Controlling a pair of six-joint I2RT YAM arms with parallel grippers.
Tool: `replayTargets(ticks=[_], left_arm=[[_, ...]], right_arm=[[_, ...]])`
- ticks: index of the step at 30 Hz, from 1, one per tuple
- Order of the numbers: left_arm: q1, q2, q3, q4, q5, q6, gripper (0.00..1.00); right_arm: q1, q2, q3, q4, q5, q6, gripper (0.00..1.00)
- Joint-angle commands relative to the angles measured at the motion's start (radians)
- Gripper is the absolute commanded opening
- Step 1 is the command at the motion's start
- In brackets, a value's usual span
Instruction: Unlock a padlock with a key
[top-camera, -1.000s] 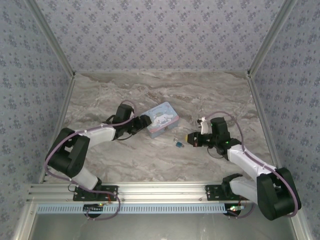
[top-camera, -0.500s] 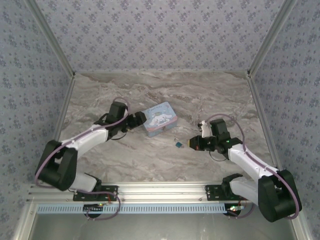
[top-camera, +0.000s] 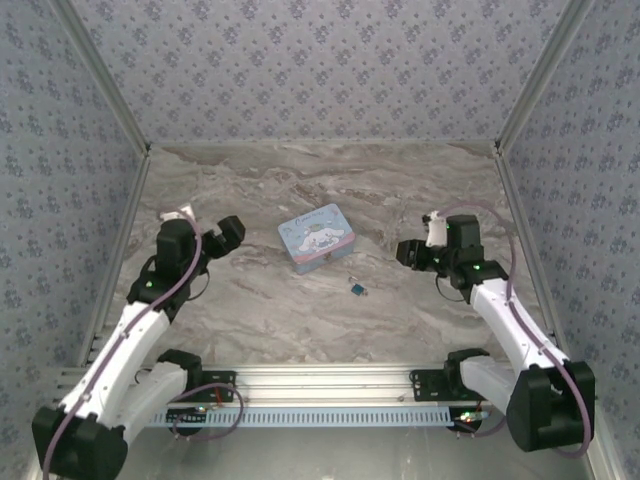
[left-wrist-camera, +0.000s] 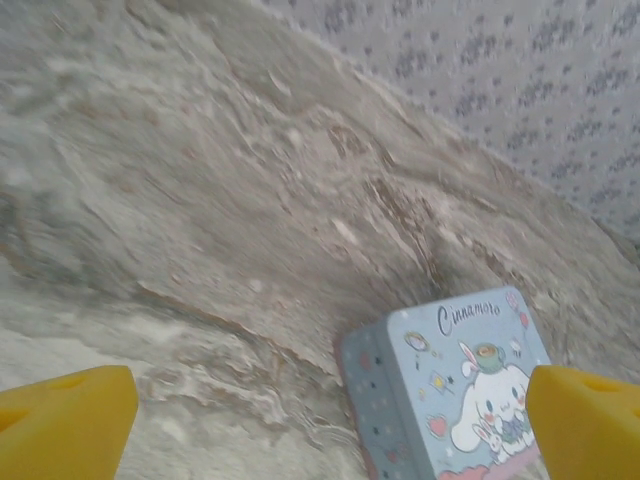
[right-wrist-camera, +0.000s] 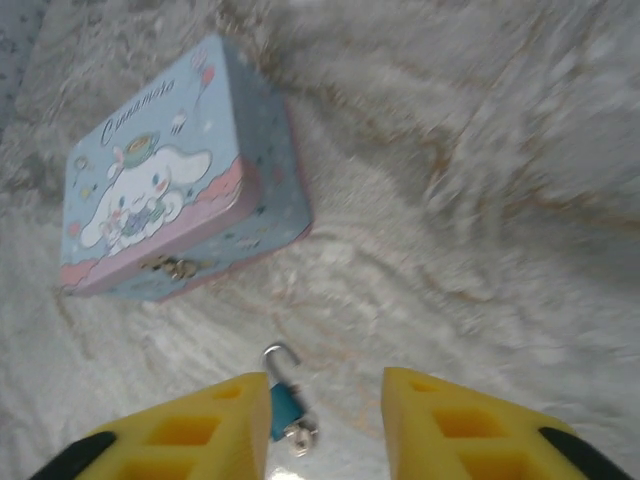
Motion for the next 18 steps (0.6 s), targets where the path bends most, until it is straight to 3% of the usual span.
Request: replayTargets(ticks=[1,11,18], left_arm=[[0.019,-0.074,-0.019,-0.051,-0.077,0.088,0.99],[0.037,-0.151,-0.061,-0.054,-0.186,0.195,0.99],[0.037,-0.205,-0.129,0.037,-0.201,0.285,0.99]], right_arm=[[-0.07,-0.076,0.008,-0.033,0.057,-0.02,0.44],[-0.317,-0.291,-0.134,0.036,0.094,0.029,0.99],[-0.377,-0.368,-0.224,0.144,0.211,0.069,1.0]])
